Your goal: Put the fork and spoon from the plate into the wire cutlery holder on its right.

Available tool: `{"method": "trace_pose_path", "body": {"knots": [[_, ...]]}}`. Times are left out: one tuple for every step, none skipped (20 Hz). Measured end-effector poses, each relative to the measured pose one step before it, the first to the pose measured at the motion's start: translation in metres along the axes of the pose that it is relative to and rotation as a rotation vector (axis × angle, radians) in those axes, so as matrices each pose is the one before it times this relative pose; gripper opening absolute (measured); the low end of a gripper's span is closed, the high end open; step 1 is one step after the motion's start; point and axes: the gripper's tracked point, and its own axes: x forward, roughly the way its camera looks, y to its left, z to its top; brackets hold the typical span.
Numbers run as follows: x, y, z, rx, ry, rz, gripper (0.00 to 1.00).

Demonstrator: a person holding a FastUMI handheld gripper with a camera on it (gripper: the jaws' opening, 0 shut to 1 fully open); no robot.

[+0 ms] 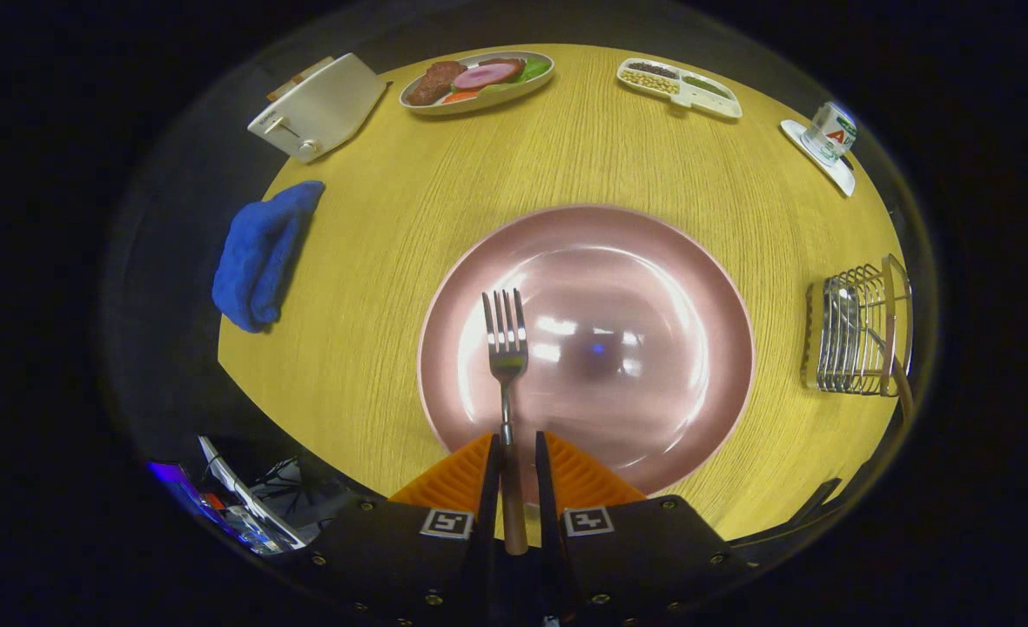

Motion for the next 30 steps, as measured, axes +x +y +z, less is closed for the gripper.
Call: {"method": "trace_pose_path", "body": {"knots": [[0.00158,0.00098,0.00083,0.00221,0.00355,0.00210,0.24],[0.00171,-0.00001,-0.00015,-0.00094,0.00155,-0.00278,0.24],[0.00161,0.00036,-0.00023,-0.00370,0.00536,-0.00252,0.24],[0.00262,0.00039,-0.00100,-0.00370,0.00691,-0.00371,0.24],[0.00213,-0.00021,-0.00154,-0.00385,0.00790,-0.00587,0.24],[0.00263,-0.00013,-0.00073,-0.00373,0.00545,-0.00609,0.24],[0.00147,-0.00074,-0.00200,0.00230,0.00550,-0.00773,0.24],[0.00307,0.00057,-0.00051,-0.00013,0.01279,-0.00008,0.24],[-0.00121,0.00144,-0.00085,0.00413,0.00551,0.00594,0.24],[-0.00468,-0.00021,0.00135,0.02141,-0.01204,-0.00549,0.24],[0.00282,-0.00127,-0.00009,0.01176,0.00101,0.00120,0.09],[0.00133,-0.00076,-0.00032,0.00800,0.00535,0.00855,0.10],[-0.00108,0.00083,-0.00051,0.00795,0.00123,0.00736,0.10],[-0.00155,0.00132,0.00026,0.00349,0.00007,0.00472,0.10],[-0.00210,0.00017,-0.00016,0.00003,0.00013,0.00445,0.10],[-0.00155,0.00007,-0.00016,0.00171,-0.00401,0.00321,0.09],[-0.00231,-0.00001,-0.00075,0.00301,-0.00141,0.00441,0.10],[-0.00233,0.00096,-0.00033,0.00400,-0.00011,0.00708,0.10],[-0.00256,0.00187,-0.00031,0.00610,-0.00122,0.01136,0.10],[-0.00169,0.00198,-0.00104,0.00506,0.00087,0.01276,0.10],[-0.00237,0.00079,0.00090,0.00599,-0.00238,0.00683,0.10],[-0.00204,0.00061,-0.00027,0.00334,-0.00163,0.00487,0.10],[-0.00244,-0.00014,0.00071,0.00293,-0.00357,0.00212,0.10],[-0.00145,-0.00114,0.00043,0.00360,-0.00364,-0.00200,0.10],[-0.00256,-0.00142,0.00012,0.00531,-0.00423,-0.00091,0.09],[-0.00216,0.00052,-0.00007,0.00449,-0.00040,0.00451,0.09],[-0.00251,0.00015,0.00047,0.00880,-0.00363,0.00854,0.10],[-0.00272,0.00095,0.00072,0.00930,-0.00348,0.00956,0.10],[-0.00319,0.00141,0.00161,0.01260,-0.00655,0.01446,0.10],[-0.00311,0.00061,0.00151,0.01427,-0.00652,0.01147,0.09]]}}
